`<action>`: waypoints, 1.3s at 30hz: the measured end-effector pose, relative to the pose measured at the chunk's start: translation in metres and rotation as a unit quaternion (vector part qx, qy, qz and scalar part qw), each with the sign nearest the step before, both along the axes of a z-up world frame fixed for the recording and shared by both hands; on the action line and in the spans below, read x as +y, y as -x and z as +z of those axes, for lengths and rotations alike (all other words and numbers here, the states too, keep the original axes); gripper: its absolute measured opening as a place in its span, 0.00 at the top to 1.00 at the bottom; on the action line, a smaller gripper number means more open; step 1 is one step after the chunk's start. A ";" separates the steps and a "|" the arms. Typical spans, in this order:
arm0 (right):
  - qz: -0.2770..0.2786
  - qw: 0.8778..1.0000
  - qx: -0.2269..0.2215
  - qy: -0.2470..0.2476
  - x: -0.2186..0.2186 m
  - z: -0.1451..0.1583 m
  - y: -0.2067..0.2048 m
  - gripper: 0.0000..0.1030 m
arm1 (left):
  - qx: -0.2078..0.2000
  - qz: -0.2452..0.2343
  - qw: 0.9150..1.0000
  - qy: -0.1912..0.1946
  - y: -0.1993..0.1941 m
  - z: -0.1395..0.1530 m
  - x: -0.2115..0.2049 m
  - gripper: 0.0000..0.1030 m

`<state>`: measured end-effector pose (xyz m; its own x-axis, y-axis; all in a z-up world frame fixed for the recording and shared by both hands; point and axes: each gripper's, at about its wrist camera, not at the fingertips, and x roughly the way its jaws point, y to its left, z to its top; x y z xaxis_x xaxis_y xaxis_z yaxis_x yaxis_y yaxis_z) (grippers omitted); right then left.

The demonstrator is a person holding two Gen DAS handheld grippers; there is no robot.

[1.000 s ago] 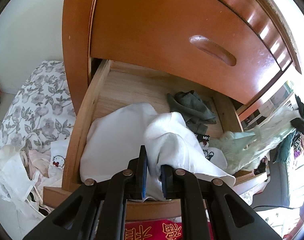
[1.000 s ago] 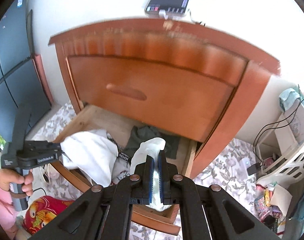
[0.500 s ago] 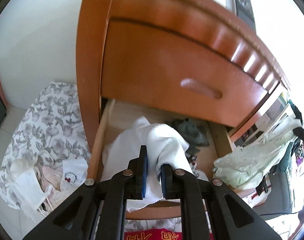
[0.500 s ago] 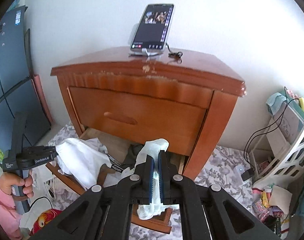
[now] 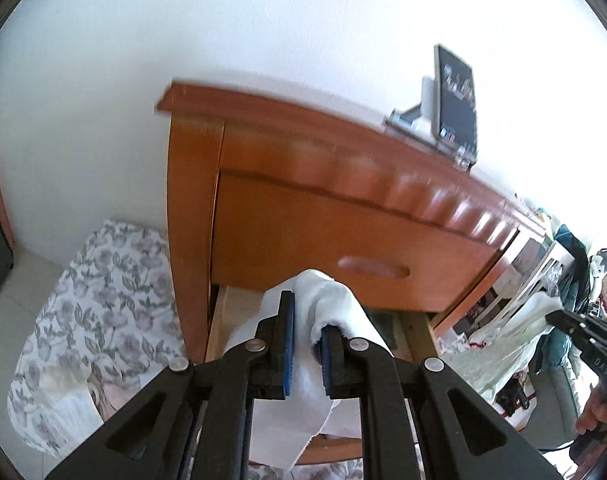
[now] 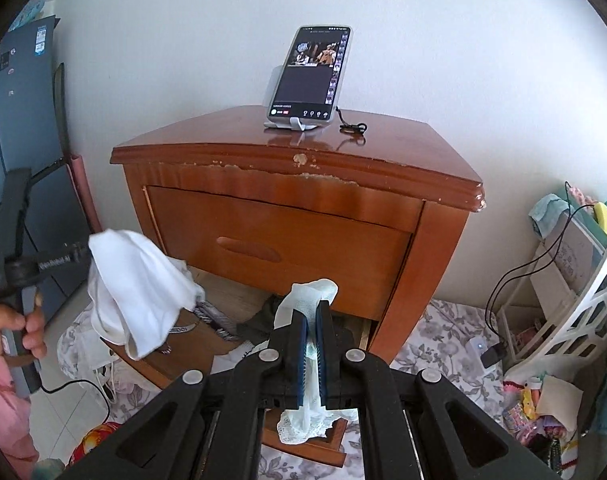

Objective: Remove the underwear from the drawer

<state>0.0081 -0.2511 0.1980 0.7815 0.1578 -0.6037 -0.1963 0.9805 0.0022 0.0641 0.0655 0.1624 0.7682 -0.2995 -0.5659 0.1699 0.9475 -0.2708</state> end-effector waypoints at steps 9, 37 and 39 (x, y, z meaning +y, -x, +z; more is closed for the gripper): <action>-0.002 1.000 -0.010 -0.001 0.002 0.009 0.003 0.96 | -0.050 0.003 0.999 0.003 0.017 0.038 0.008 0.95; 0.004 0.999 0.034 -0.014 -0.005 -0.024 -0.010 0.95 | 0.227 -0.083 0.967 -0.083 -0.068 -0.110 -0.035 0.57; 0.003 0.999 0.036 -0.016 -0.007 -0.026 -0.011 0.95 | 0.225 -0.110 0.962 -0.107 -0.068 -0.110 -0.053 0.41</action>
<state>0.0195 -0.2577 0.1717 0.7353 0.1834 -0.6524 -0.2012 0.9784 0.0482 0.1321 0.0126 0.0525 0.3628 -0.2665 -0.8929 0.2842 0.9442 -0.1663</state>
